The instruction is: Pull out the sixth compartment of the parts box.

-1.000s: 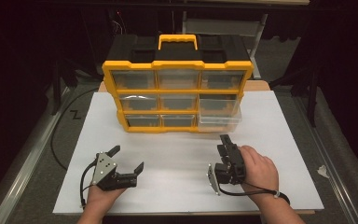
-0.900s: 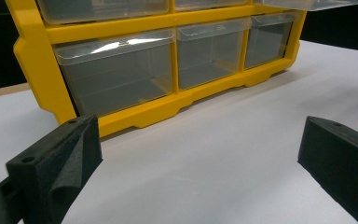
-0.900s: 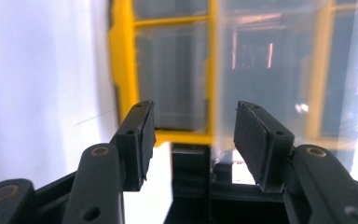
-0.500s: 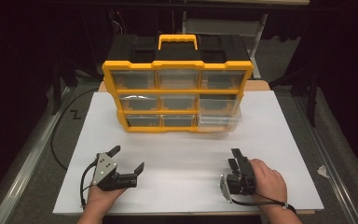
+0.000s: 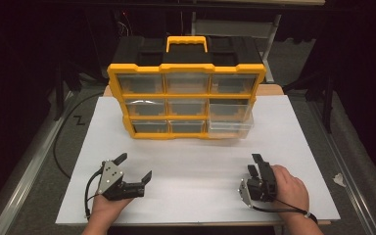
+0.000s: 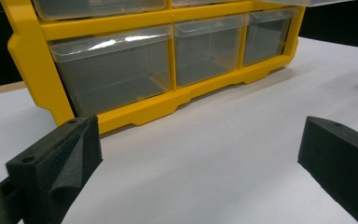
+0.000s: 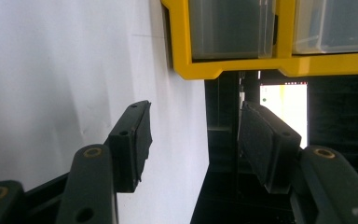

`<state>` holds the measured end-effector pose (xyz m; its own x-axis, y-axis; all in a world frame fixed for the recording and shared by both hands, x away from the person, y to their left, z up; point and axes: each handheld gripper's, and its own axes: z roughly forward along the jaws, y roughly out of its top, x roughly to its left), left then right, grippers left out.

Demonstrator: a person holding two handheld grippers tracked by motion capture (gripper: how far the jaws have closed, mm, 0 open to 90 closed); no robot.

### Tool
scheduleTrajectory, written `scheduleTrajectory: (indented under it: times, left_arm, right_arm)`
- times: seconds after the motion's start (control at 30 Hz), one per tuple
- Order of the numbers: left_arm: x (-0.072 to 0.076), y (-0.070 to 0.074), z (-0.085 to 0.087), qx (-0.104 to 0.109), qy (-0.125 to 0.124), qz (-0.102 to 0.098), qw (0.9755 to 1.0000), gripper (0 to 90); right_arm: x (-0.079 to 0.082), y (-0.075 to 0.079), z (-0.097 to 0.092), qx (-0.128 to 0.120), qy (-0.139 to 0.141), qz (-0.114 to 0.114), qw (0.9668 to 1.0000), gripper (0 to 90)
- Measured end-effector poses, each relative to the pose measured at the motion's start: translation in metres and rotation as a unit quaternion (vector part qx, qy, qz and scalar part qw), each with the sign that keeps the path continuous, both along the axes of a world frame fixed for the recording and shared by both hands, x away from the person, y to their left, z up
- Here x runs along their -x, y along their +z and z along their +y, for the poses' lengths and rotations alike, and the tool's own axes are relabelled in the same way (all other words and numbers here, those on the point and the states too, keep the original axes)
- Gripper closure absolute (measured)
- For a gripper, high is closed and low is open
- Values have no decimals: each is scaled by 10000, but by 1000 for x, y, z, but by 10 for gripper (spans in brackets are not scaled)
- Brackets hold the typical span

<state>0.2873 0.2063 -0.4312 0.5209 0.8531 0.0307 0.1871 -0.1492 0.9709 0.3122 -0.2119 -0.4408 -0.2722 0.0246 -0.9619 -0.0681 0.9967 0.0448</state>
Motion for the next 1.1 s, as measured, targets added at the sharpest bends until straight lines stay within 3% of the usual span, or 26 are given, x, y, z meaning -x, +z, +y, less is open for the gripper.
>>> scheduleTrajectory:
  times: [0.33,0.57,0.8,0.93,0.97,1.1]
  left_arm:
    - [0,0,-1,-16,-27,6,10000,2]
    - [0,-1,-1,-30,-41,13,10000,2]
    - [0,-1,-1,-30,-39,8,10000,2]
    - [0,-1,-1,-28,-41,2,10000,2]
    - [0,-1,-1,-28,-41,2,10000,2]
    - [0,0,-1,-18,-38,-5,10000,2]
  right_arm:
    - [-3,-3,-2,45,-31,194,9998,387]
    - [-2,-4,2,60,20,280,9996,280]
    - [-2,-1,5,116,162,116,9997,156]
    - [-1,-1,6,117,126,26,9998,11]
    - [-1,-1,6,116,106,80,9998,9]
    - [-1,0,7,122,230,-99,9996,9]
